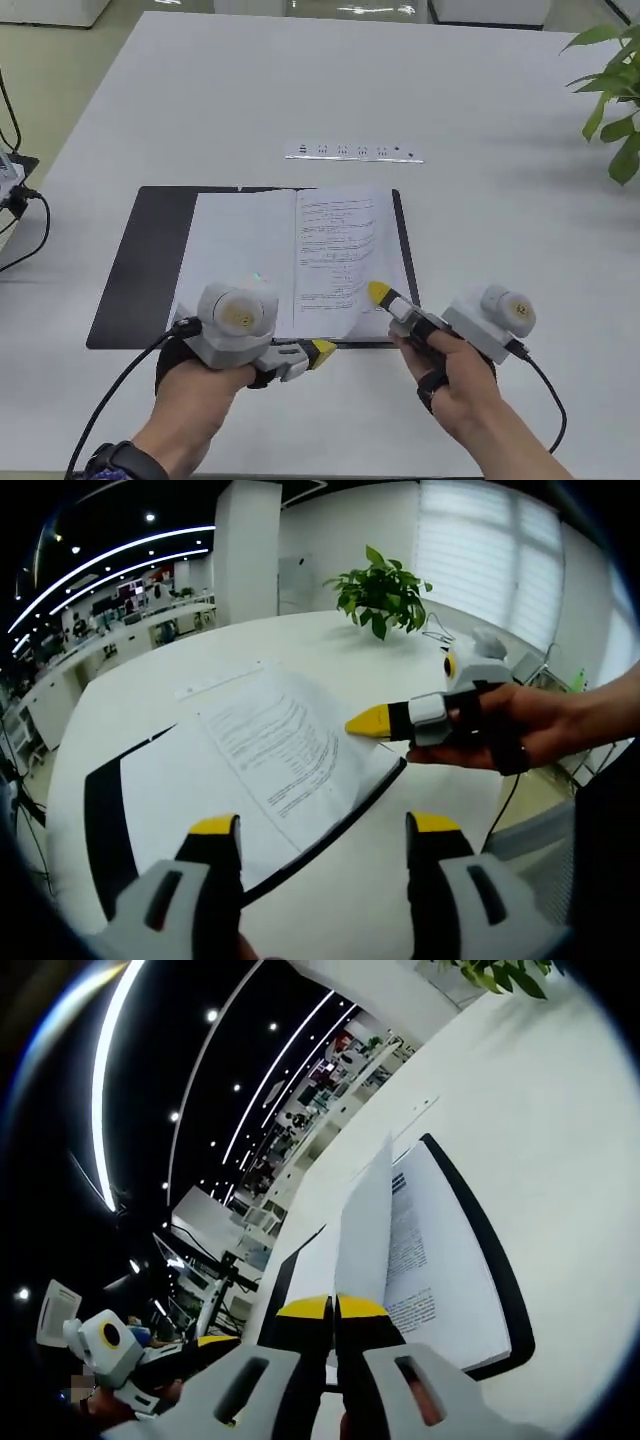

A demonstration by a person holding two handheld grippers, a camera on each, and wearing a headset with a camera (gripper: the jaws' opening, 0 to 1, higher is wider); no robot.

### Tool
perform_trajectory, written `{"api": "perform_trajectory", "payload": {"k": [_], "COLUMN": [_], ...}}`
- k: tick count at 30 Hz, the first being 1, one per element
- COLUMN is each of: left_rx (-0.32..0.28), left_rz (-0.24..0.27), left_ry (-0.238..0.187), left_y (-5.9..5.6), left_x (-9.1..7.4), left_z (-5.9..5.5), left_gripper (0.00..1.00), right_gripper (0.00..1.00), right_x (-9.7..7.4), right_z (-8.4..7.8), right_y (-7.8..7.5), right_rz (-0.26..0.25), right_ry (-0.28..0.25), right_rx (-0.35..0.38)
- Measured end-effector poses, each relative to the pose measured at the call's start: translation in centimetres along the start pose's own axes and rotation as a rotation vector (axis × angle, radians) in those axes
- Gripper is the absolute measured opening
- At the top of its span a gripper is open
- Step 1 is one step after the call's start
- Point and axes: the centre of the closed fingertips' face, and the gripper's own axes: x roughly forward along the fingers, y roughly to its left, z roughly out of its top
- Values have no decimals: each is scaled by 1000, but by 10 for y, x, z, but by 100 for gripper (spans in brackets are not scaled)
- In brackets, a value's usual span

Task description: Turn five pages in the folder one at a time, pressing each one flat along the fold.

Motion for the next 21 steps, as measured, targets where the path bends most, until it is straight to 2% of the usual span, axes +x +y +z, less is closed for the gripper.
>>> {"api": "perform_trajectory", "payload": {"k": [10,13,18,21], "left_rx": [-17,-33,-61,-65], "left_rz": [39,56,93,112], "left_ry": [-27,-34,-60,-58], "left_y": [22,33,53,63], "left_x": [-21,-28,-47,-56], "left_z": [-1,-3,-3,-4], "left_gripper": [68,69,70,70], "right_gripper": [0,0,0,0], "right_x": [14,19,29,36], "right_z": [-3,-4,-6,-9], "right_y": [24,28,45,56], "right_rz": [32,33,56,68], "right_ry": [7,8,10,17], "right_rx": [-22,-20,-24,-35]}}
